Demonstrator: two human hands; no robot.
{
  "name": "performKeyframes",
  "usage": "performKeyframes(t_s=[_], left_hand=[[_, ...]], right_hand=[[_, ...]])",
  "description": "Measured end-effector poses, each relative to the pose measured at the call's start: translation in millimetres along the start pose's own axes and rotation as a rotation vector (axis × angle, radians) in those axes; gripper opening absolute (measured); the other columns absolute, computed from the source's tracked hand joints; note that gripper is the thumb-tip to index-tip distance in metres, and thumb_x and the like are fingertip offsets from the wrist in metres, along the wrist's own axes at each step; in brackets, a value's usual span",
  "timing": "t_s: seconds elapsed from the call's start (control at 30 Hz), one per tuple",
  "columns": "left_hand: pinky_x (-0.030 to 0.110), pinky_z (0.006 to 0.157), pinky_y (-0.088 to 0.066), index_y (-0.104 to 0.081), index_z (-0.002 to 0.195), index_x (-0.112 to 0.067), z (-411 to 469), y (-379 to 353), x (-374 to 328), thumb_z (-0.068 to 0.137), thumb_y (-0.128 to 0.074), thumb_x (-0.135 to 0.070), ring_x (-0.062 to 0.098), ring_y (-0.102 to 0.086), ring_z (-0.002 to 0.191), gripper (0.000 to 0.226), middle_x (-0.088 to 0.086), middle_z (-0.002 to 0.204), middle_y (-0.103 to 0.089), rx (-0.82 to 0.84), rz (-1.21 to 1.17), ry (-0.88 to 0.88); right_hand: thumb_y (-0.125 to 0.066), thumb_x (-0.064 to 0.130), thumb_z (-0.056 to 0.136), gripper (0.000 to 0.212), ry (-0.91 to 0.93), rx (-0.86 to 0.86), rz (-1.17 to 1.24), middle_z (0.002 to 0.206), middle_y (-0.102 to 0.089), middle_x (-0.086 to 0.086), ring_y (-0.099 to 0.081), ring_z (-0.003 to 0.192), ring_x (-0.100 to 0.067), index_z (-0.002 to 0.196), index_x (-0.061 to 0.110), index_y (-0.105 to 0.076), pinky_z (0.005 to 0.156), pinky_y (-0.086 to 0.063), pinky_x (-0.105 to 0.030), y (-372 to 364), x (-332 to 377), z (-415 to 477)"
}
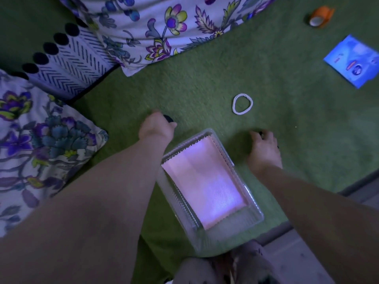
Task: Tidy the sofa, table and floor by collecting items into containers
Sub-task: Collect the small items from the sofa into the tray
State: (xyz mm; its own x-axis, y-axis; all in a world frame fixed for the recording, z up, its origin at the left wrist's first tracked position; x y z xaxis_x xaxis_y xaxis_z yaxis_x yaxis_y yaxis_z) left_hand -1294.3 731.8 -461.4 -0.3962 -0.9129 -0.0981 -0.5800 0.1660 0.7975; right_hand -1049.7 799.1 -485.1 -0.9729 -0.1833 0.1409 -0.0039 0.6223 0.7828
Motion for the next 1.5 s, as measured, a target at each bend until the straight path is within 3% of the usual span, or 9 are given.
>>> performKeyframes(t_s=[0.13,0.3,0.5,0.73,1.0,1.13,1.33,1.4,1.5], left_hand=[[0.038,0.094,-0.045,-0.044,0.133,-0.007,-20,10,7,0.092,-0.059,-0.035,0.035,-0.055,0.119,0.052,0.016,0.125,-0.06,-0.018,-0.114,-0.021],[0.032,0.082,-0.045,-0.049,0.122,-0.008,-63,32,15,0.091,-0.059,-0.038,0.033,-0.059,0.11,0.044,0.014,0.116,-0.064,-0.112,-0.236,-0.037],[0.023,0.073,-0.039,-0.053,0.118,-0.01,-117,41,30,0.085,-0.066,-0.037,0.027,-0.062,0.099,0.045,0.008,0.107,-0.066,-0.079,-0.398,-0.037],[0.026,0.073,-0.044,-0.055,0.117,-0.008,-135,5,45,0.081,-0.069,-0.03,0.027,-0.06,0.099,0.044,0.01,0.112,-0.063,0.222,-0.101,-0.06],[0.035,0.081,-0.05,-0.047,0.124,-0.006,-112,-23,43,0.089,-0.055,-0.01,0.031,-0.059,0.112,0.036,0.014,0.118,-0.062,0.152,0.236,-0.147],[0.035,0.083,-0.049,-0.052,0.122,-0.004,-111,-19,43,0.09,-0.044,0.003,0.034,-0.063,0.108,0.034,0.018,0.115,-0.065,0.081,0.308,-0.217],[0.034,0.071,-0.047,-0.053,0.123,-0.011,-134,2,68,0.089,-0.043,0.0,0.032,-0.066,0.1,0.037,0.012,0.107,-0.068,0.003,0.331,-0.243],[0.031,0.07,-0.046,-0.057,0.12,-0.014,-142,7,81,0.091,-0.045,-0.005,0.029,-0.066,0.1,0.032,0.009,0.106,-0.068,0.004,0.276,-0.186],[0.034,0.083,-0.052,-0.062,0.115,-0.013,-150,10,99,0.091,-0.047,-0.008,0.028,-0.063,0.105,0.029,0.008,0.111,-0.066,0.068,0.106,-0.054]], right_hand=[[-0.056,0.0,0.081,0.057,0.007,0.026,0.061,0.14,-0.032,-0.016,-0.035,0.128,-0.034,0.135,0.01,-0.043,0.101,-0.039,-0.04,8,-2,-16],[-0.064,0.01,0.079,0.061,0.011,0.02,0.179,0.147,-0.031,-0.012,-0.033,0.134,-0.03,0.137,0.011,-0.045,0.105,-0.037,-0.038,30,-4,-42],[-0.066,0.004,0.073,0.06,0.204,-0.13,0.36,0.146,-0.035,-0.012,-0.04,0.133,-0.026,0.131,0.012,-0.053,0.101,-0.044,-0.039,52,16,-80],[-0.073,0.023,0.076,0.072,0.468,-0.008,0.237,0.151,-0.033,0.003,-0.048,0.127,-0.019,0.141,0.027,-0.041,0.099,-0.045,-0.032,47,45,-100],[-0.072,0.018,0.078,0.076,0.579,0.124,0.174,0.155,-0.027,0.006,-0.043,0.132,-0.016,0.144,0.027,-0.035,0.108,-0.037,-0.027,18,38,-101],[-0.07,0.014,0.08,0.076,0.569,0.16,0.137,0.156,-0.023,0.005,-0.042,0.132,-0.013,0.145,0.026,-0.032,0.106,-0.036,-0.025,10,37,-102],[-0.071,0.021,0.08,0.079,0.565,0.18,-0.034,0.154,-0.029,0.007,-0.034,0.137,-0.017,0.146,0.028,-0.028,0.11,-0.031,-0.03,9,45,-112],[-0.069,0.02,0.081,0.076,0.535,0.167,-0.078,0.145,-0.044,0.001,-0.043,0.129,-0.02,0.146,0.028,-0.029,0.104,-0.037,-0.032,10,50,-115],[-0.058,0.008,0.082,0.071,0.443,0.177,-0.015,0.126,-0.057,-0.005,-0.058,0.108,-0.022,0.144,0.03,-0.032,0.088,-0.053,-0.037,6,56,-115]])
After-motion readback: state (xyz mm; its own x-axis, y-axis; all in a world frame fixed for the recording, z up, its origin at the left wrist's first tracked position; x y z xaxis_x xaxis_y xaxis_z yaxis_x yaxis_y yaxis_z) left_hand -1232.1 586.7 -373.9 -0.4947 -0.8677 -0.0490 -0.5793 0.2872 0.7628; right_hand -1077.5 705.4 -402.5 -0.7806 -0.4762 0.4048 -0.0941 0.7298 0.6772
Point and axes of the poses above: each hand's wrist, its own z-axis towards the middle knuckle, its own y-axis out of the back of the hand, x = y × z, the point moved 1 cm from there along z, towards the middle knuckle
